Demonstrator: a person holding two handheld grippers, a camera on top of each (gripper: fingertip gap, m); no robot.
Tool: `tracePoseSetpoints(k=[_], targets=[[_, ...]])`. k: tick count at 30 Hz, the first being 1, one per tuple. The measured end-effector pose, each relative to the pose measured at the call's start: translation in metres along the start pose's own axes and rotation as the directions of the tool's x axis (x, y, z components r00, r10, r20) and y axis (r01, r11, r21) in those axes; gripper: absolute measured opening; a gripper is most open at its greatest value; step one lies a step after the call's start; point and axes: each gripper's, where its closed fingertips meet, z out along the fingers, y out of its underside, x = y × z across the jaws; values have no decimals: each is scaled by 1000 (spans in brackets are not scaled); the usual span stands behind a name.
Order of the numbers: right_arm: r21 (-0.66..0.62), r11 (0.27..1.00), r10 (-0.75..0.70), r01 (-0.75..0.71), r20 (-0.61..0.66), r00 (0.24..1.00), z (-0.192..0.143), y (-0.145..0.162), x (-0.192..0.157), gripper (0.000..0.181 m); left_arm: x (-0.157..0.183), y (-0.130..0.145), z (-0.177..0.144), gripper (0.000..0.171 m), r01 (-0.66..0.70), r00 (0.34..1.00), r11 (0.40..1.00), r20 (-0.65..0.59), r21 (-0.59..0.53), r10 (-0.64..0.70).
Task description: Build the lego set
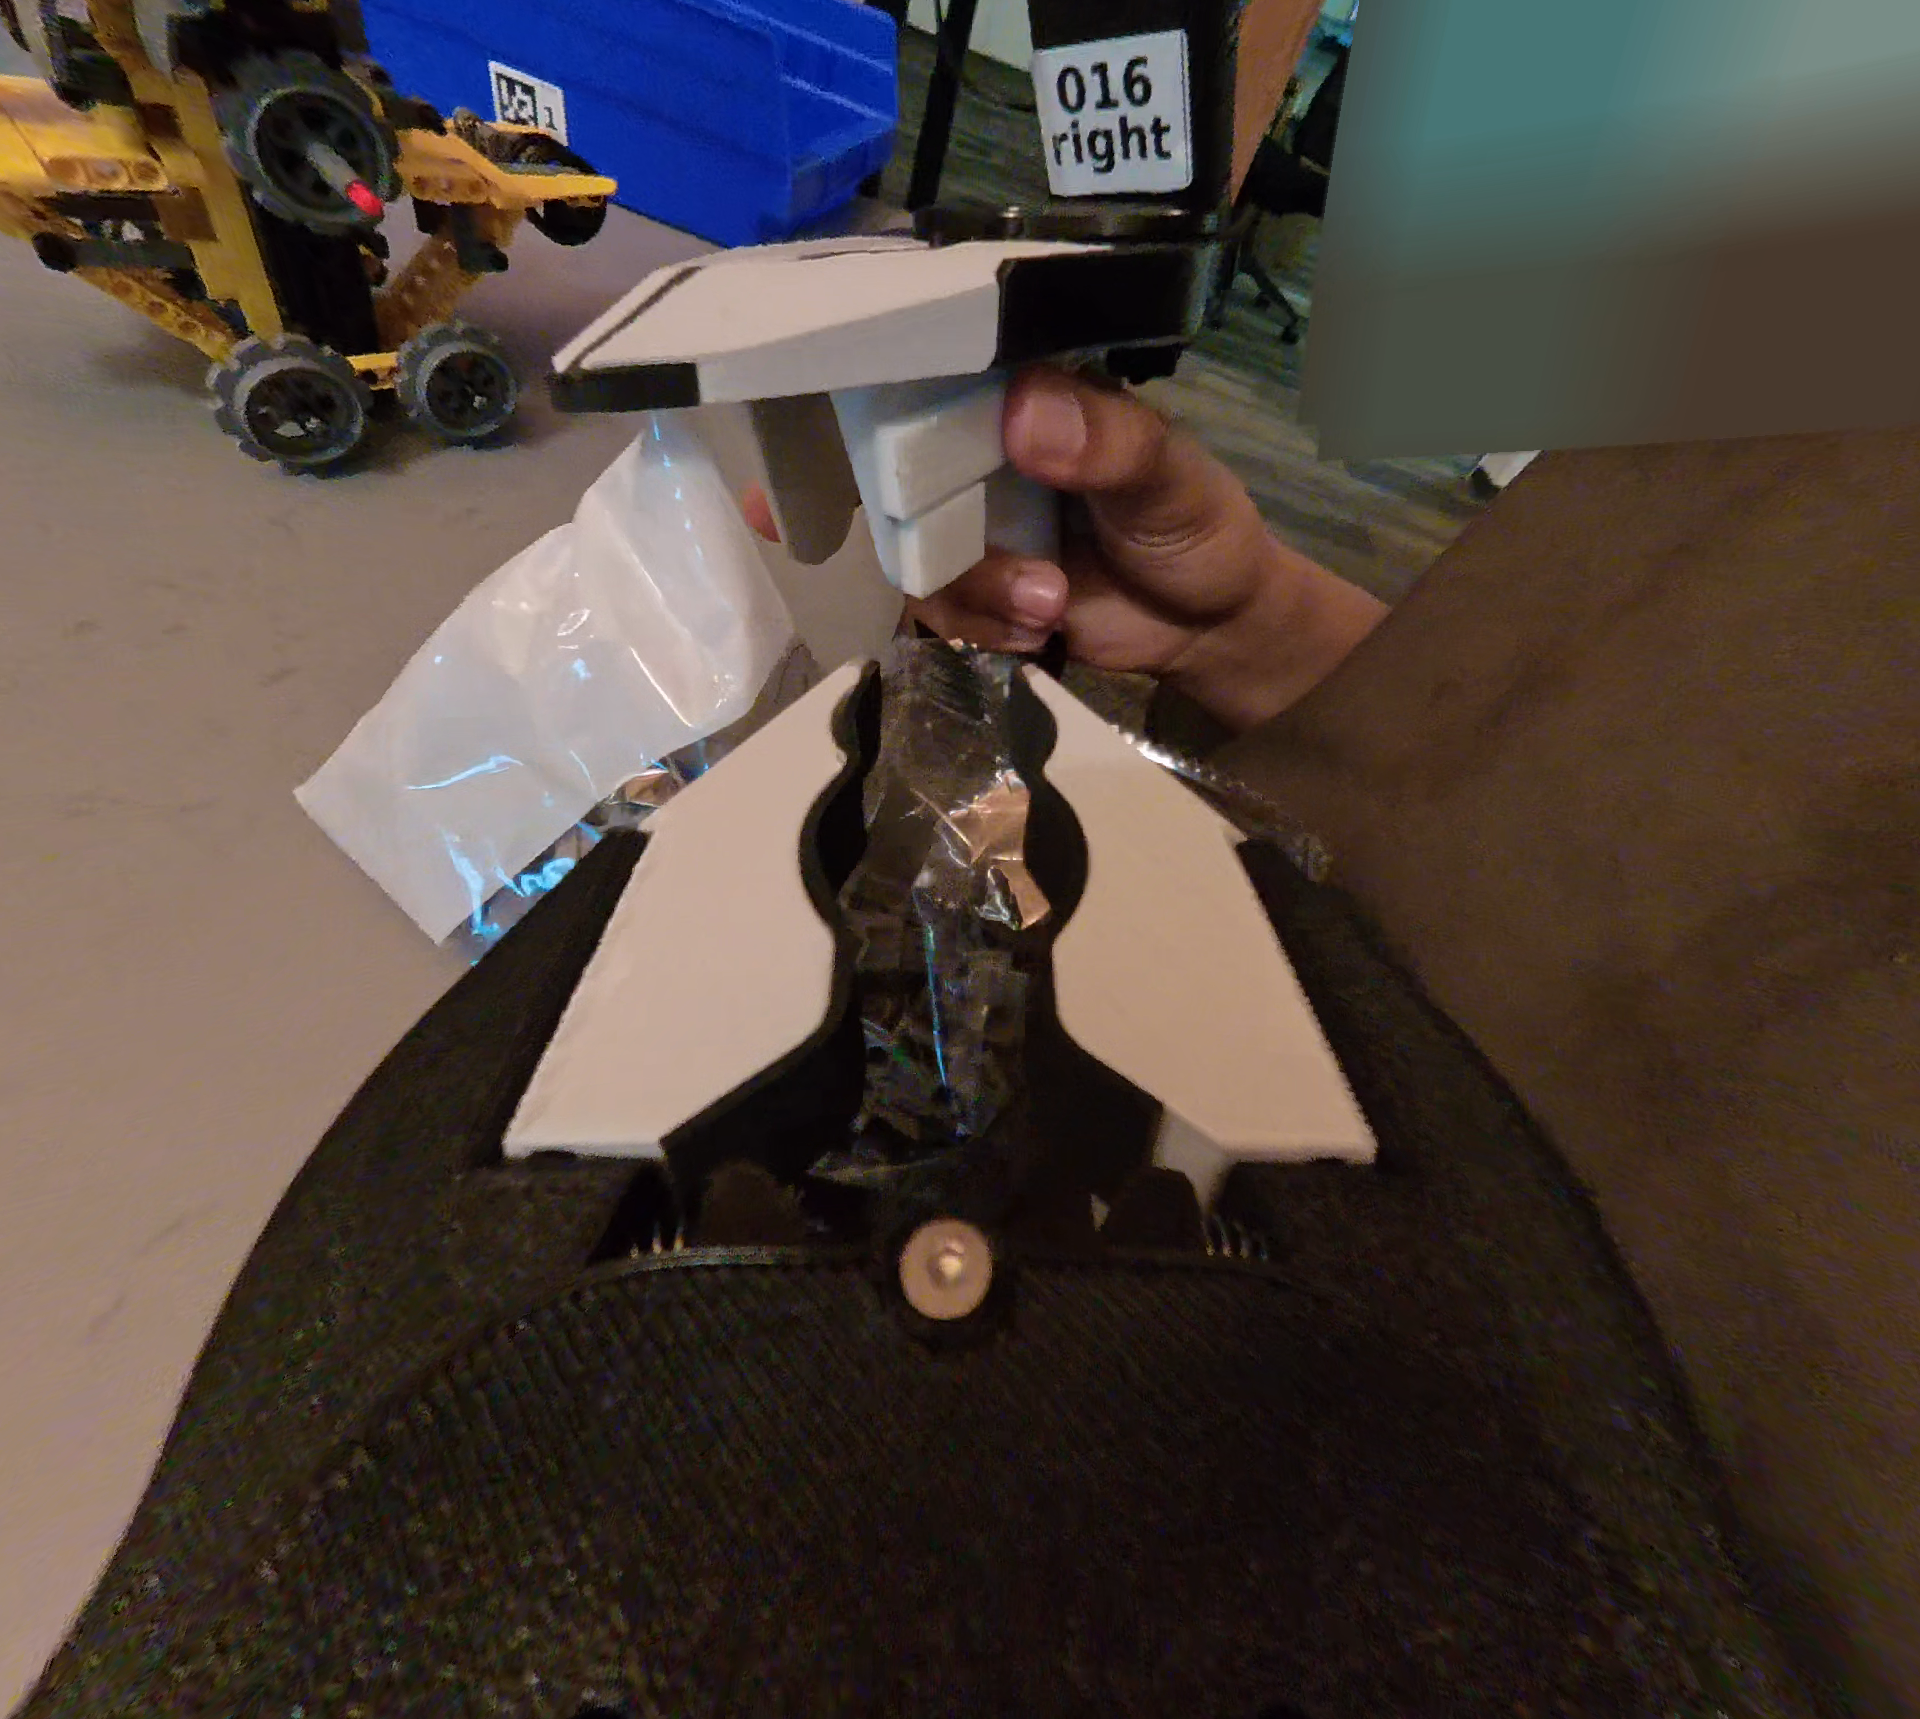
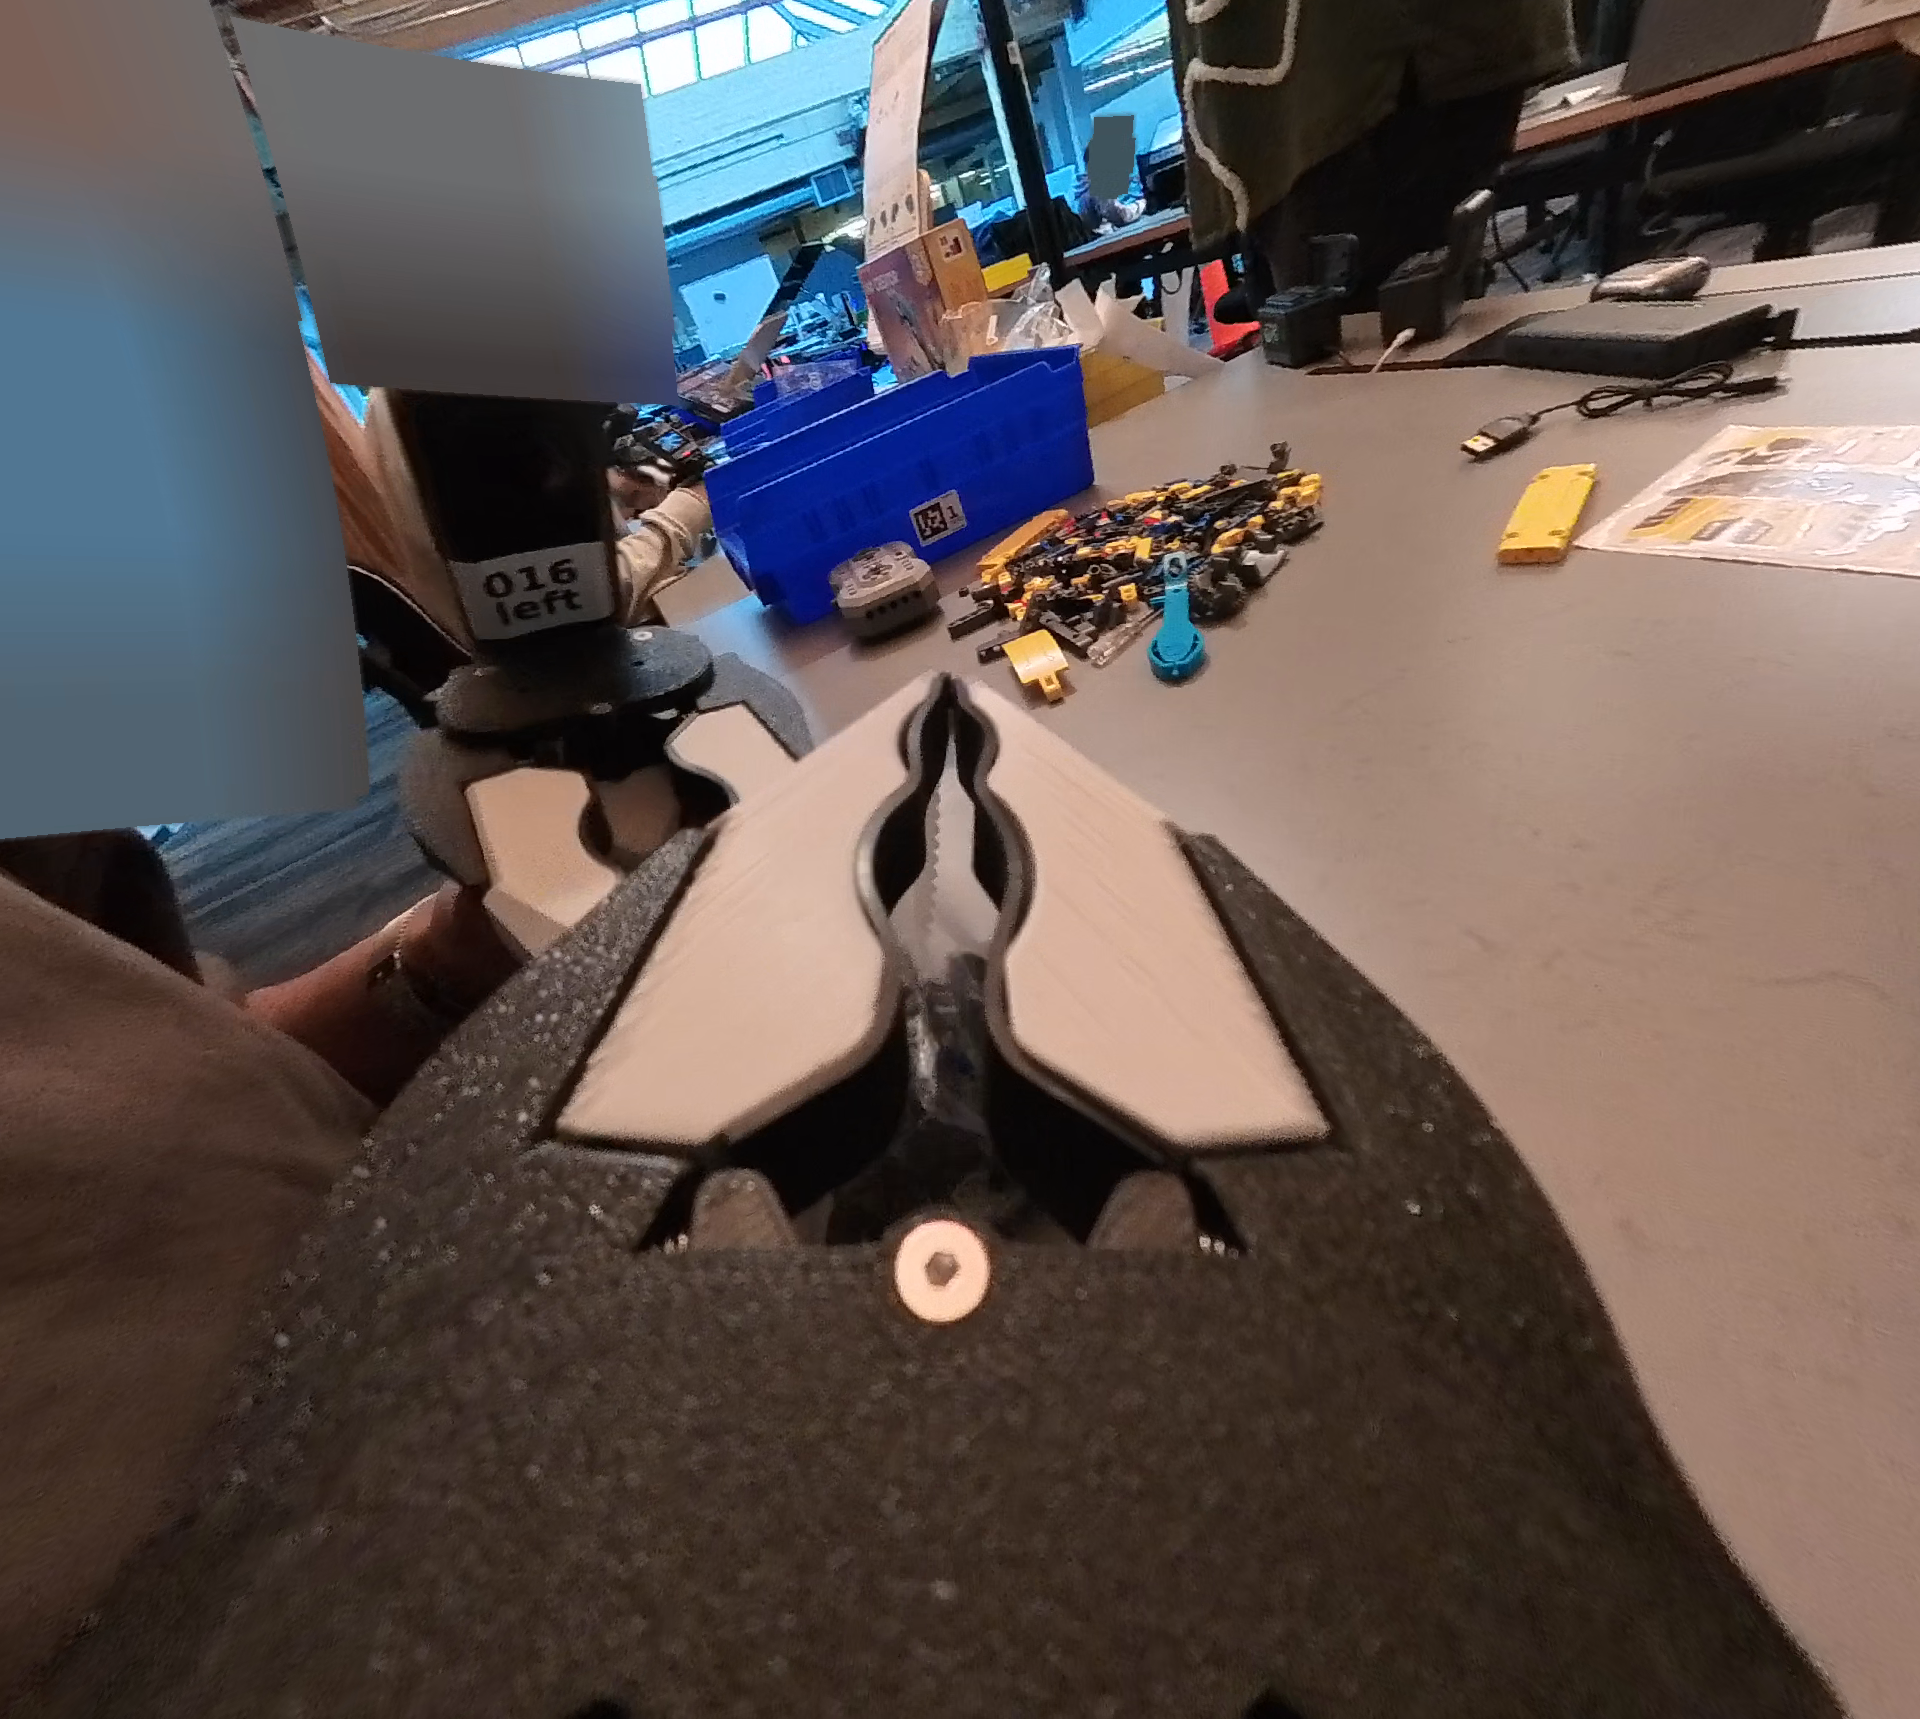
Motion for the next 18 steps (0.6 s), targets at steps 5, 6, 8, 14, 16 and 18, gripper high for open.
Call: tracePoseSetpoints(k=[5,6,8,14,16,18], targets=[[35,998,46,-44,-58,997,-5,-4,16,0,-2,0,-1,2,-52,997,999,50,2,52],[38,998,58,-56,-65,996,-6,-4,18,0,-3,-1,-1,2,-60,996,998,62,8,59],[50,995,87,-83,-67,994,-8,-5,20,0,-5,-2,-2,1,-78,993,997,85,17,76],[37,991,128,-126,-78,989,-28,-12,16,30,-9,-9,-9,0,-149,978,988,155,40,141],[-25,988,149,-151,-58,987,-34,-6,10,34,-10,-10,-11,0,-183,968,982,184,43,172],[-120,975,184,-185,-26,983,-36,8,0,34,-12,-12,-12,0,-224,951,974,225,41,209]])
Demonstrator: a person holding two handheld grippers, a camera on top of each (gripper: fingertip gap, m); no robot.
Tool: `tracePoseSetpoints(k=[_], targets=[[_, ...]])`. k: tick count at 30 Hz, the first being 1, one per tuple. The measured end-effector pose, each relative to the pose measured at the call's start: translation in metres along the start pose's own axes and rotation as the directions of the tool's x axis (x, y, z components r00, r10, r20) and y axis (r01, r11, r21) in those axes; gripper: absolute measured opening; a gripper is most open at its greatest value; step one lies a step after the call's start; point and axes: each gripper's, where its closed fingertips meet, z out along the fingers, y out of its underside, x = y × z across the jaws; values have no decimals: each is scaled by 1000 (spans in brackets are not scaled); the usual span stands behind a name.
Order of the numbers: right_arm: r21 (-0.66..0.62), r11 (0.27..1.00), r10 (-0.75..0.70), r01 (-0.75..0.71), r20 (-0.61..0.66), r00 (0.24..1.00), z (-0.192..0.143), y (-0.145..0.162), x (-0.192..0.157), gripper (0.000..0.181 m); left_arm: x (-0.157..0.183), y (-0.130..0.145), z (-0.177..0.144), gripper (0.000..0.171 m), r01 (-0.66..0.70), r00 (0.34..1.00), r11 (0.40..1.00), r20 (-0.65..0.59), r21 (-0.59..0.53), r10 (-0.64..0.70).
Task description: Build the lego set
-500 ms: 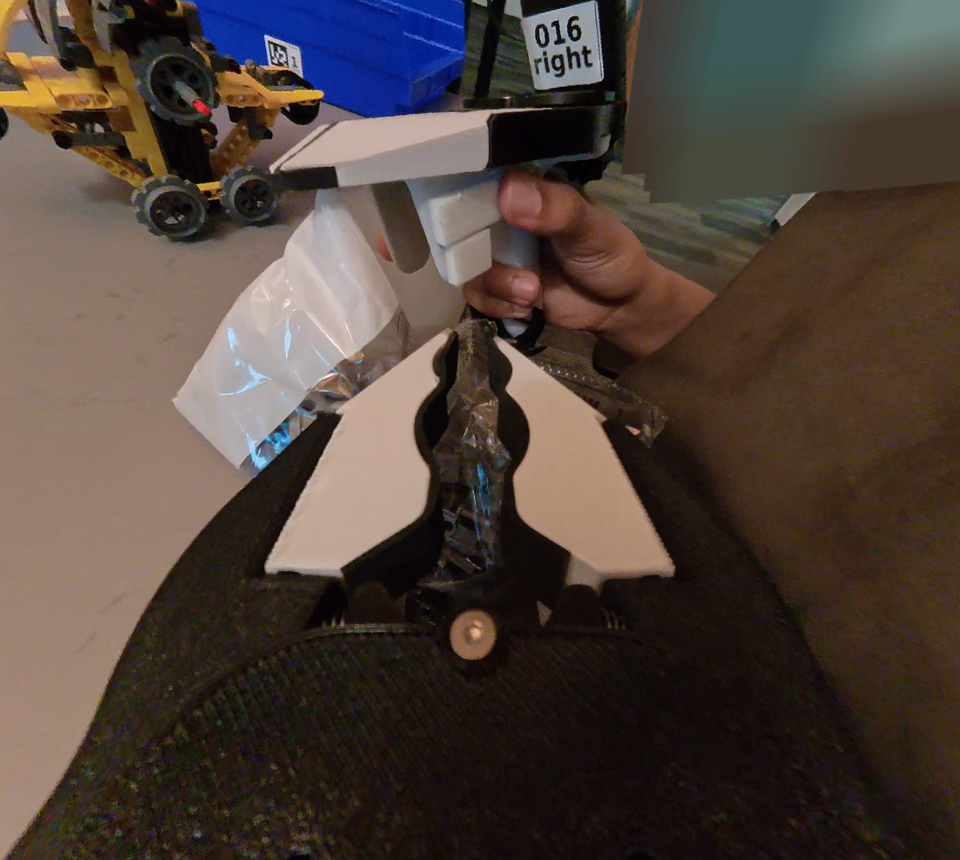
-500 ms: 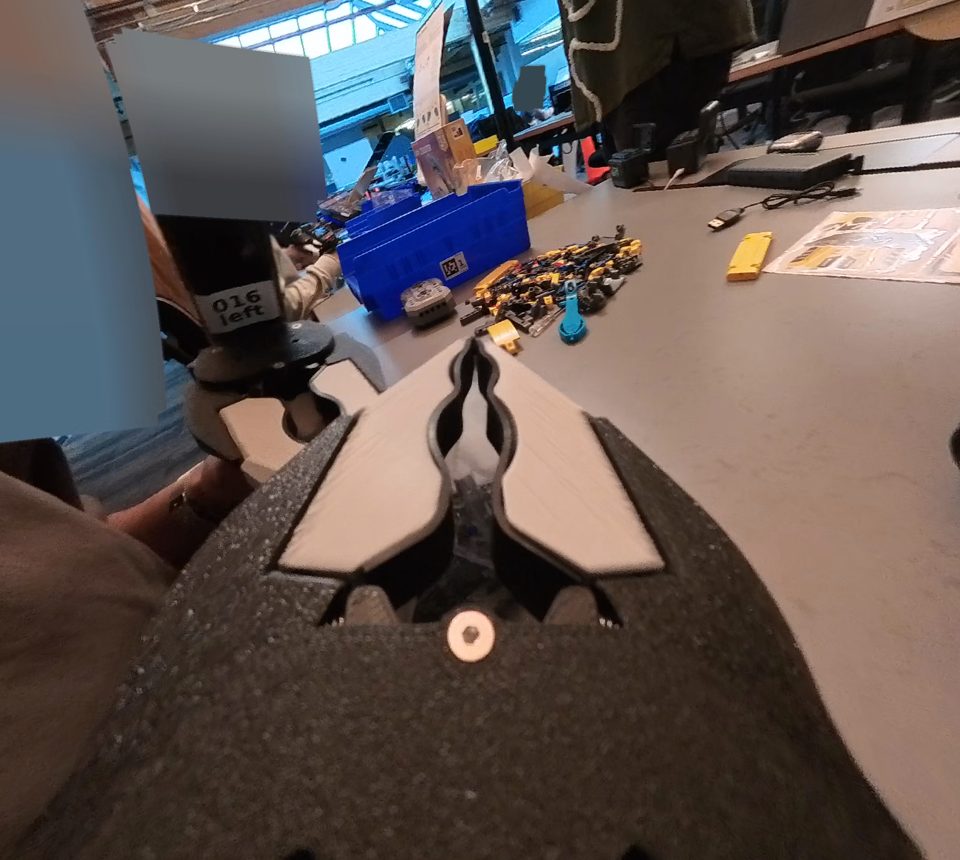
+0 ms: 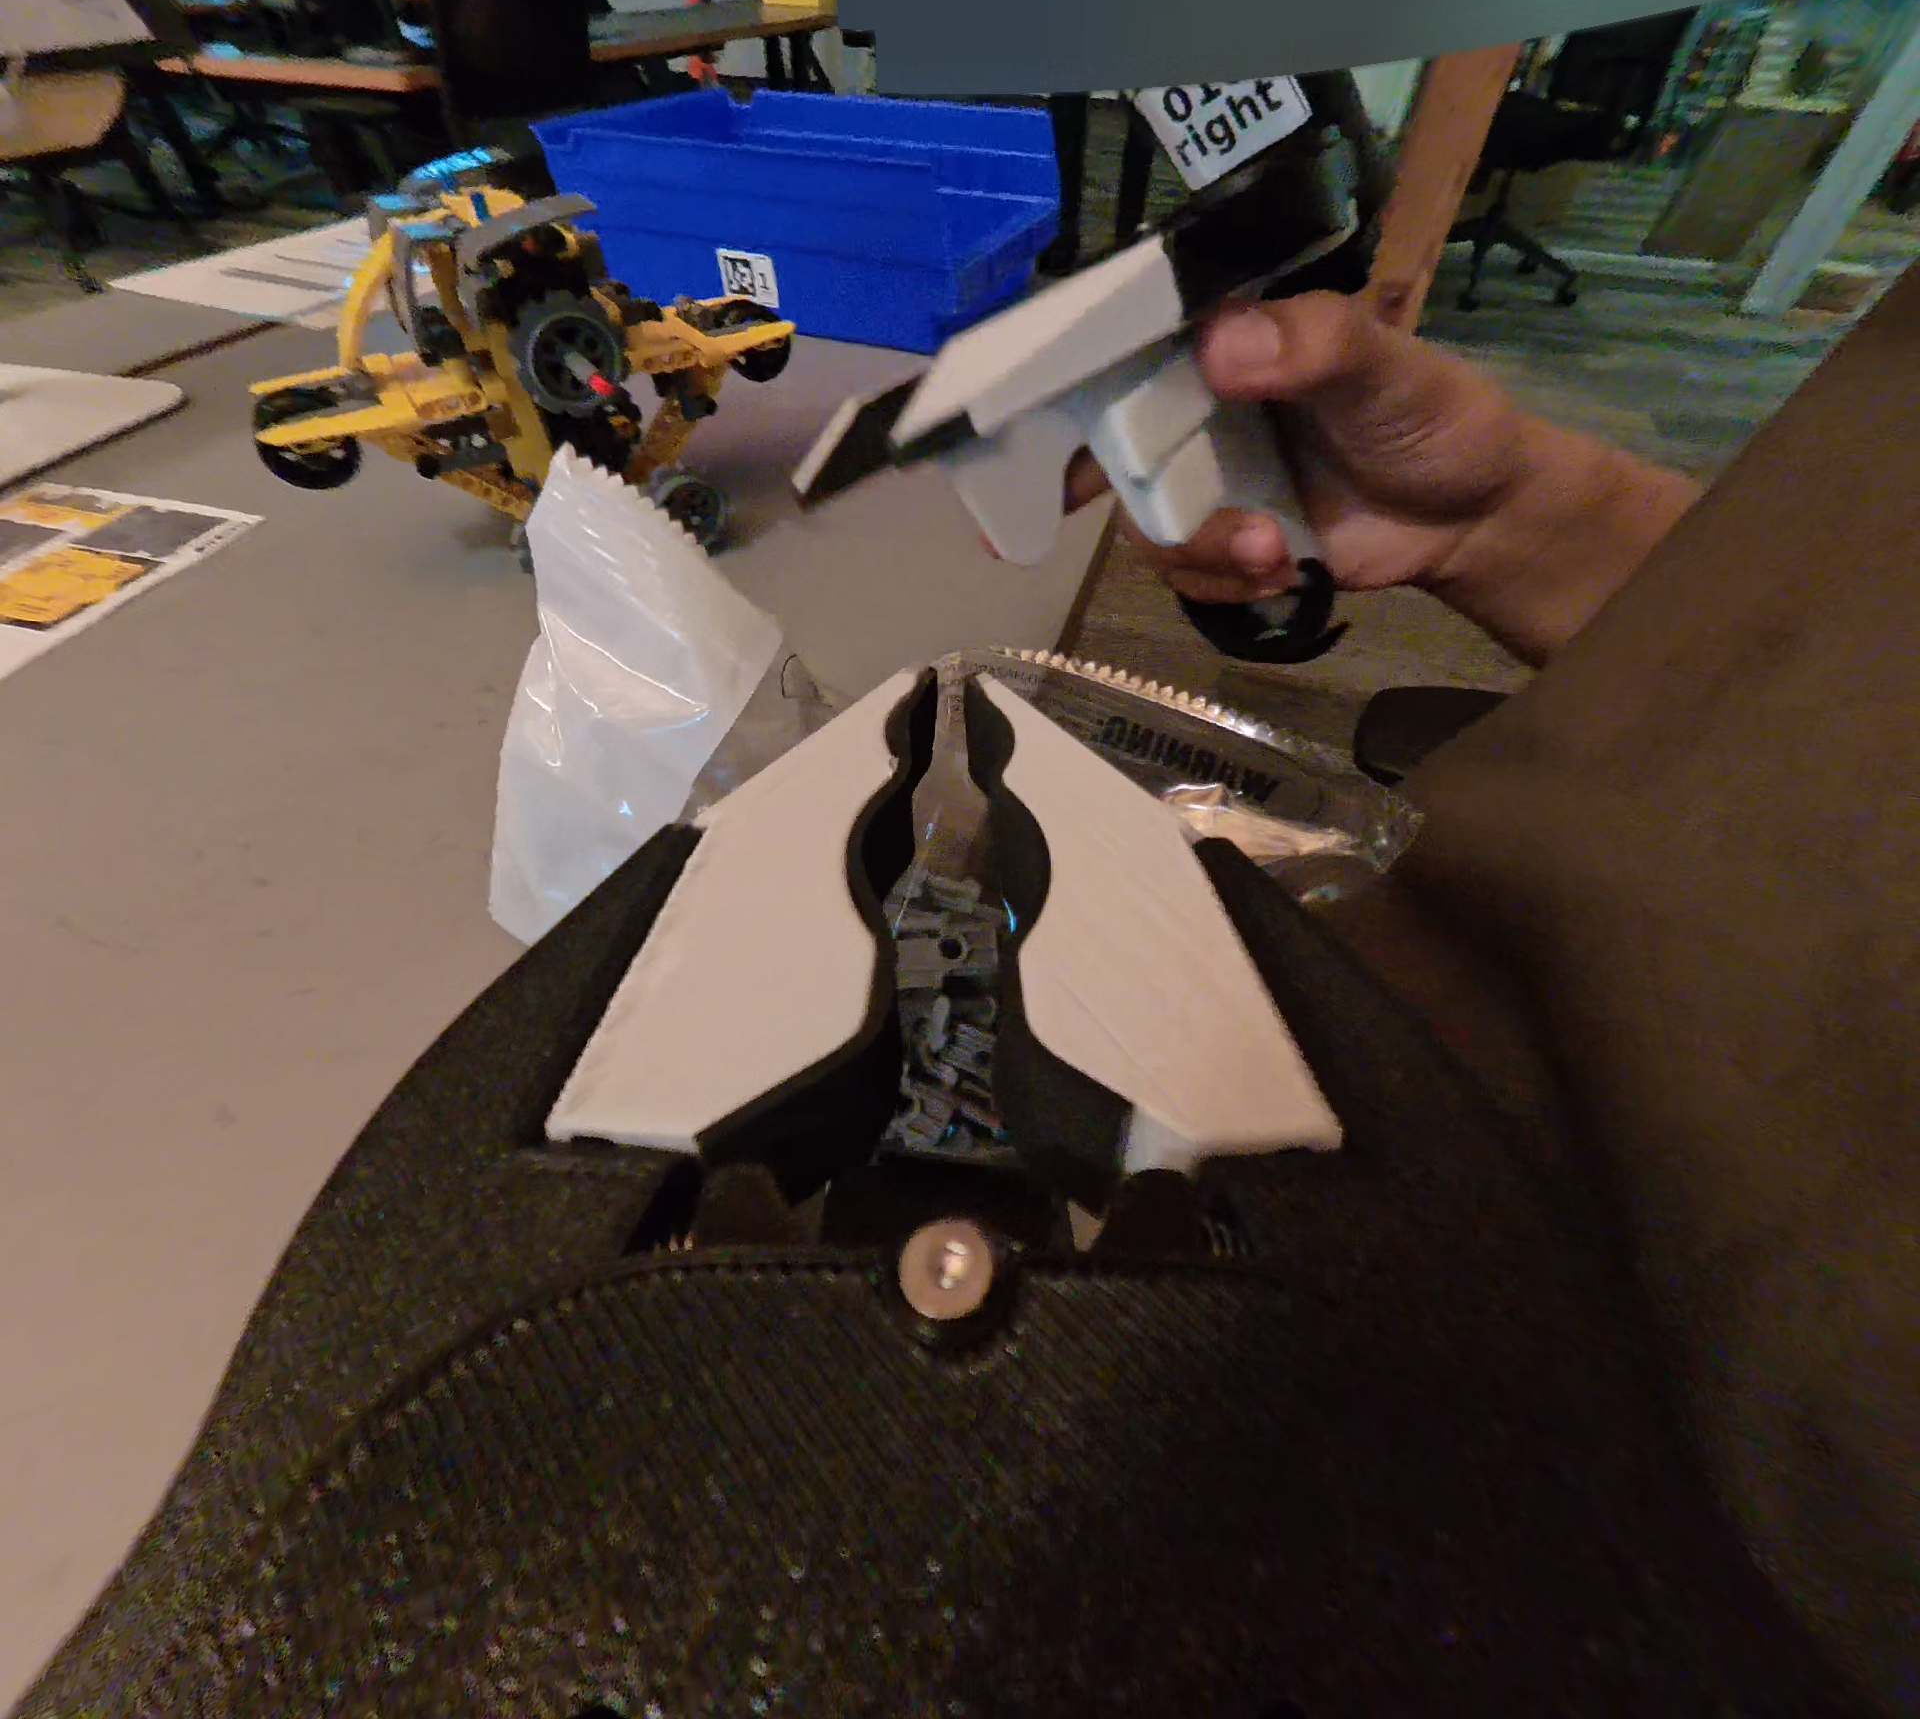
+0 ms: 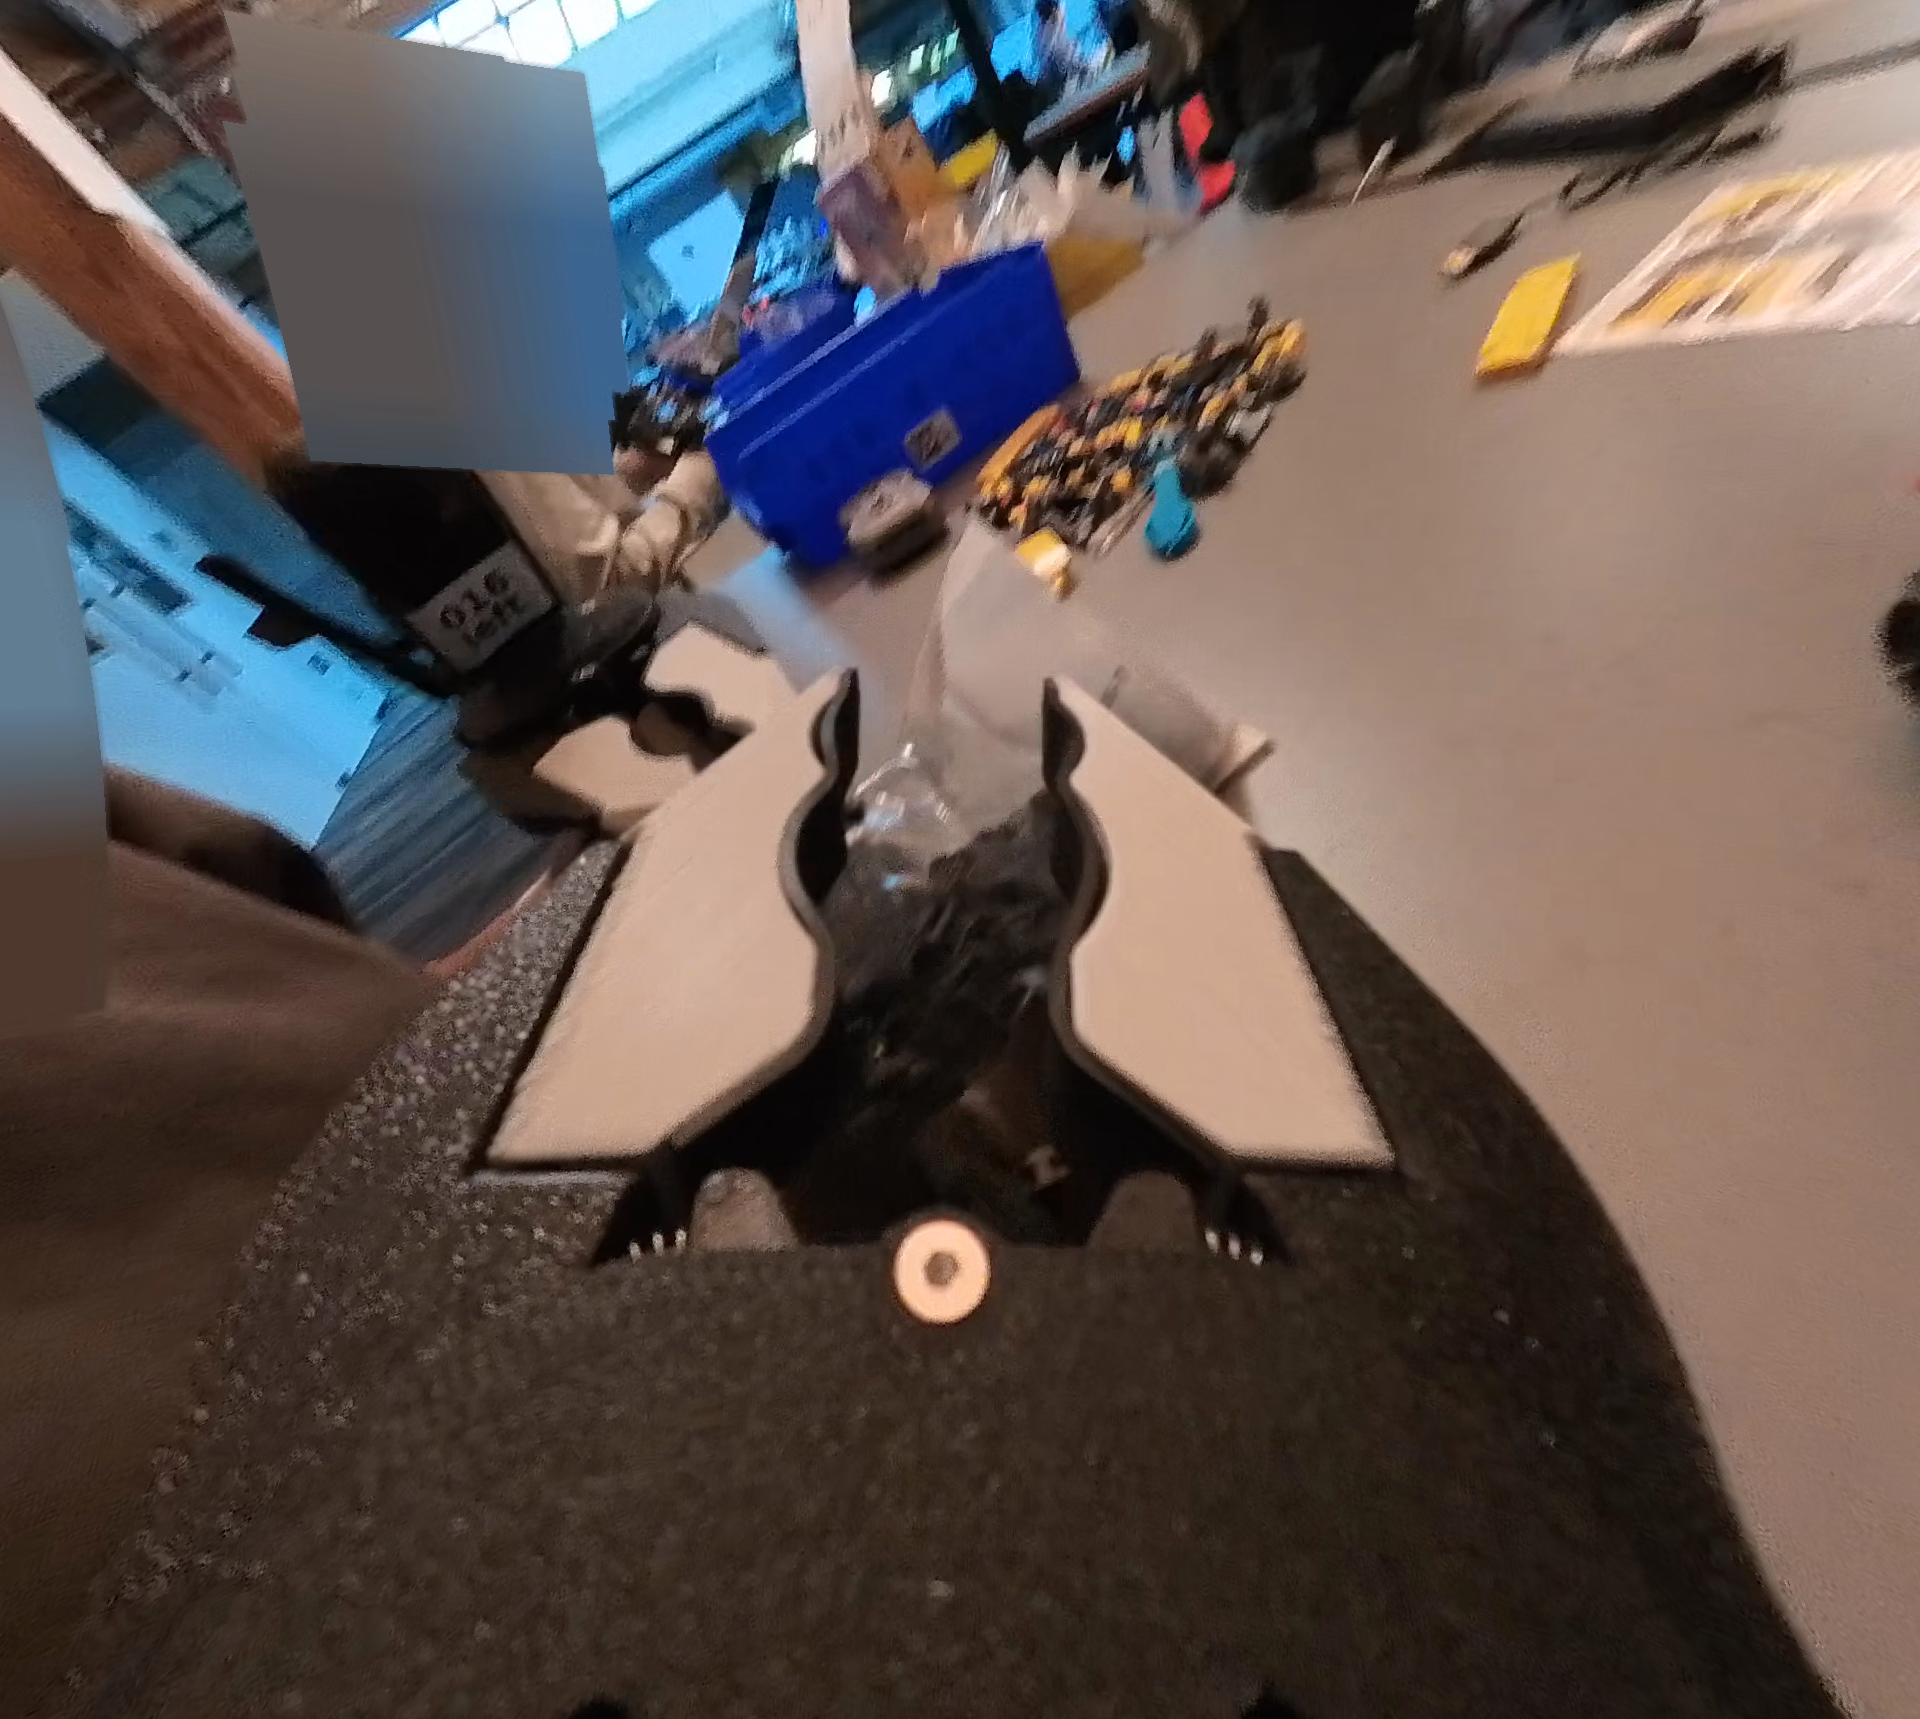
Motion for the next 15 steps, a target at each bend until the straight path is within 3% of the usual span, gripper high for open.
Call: tracePoseSetpoints(k=[5,8,10,15], targets=[[-152,987,75,-59,97,993,5,34,-26,34,-1,-7,1,0,-54,996,998,66,35,52],[-174,984,42,-29,72,997,9,43,-24,5,-1,-10,1,0,-47,997,998,65,52,43],[-166,986,34,-23,67,997,10,44,-22,0,-1,-10,0,0,5,999,998,33,64,-8],[-139,989,66,-51,104,992,8,45,-21,0,5,8,-5,33,191,975,981,-115,-13,-191]])
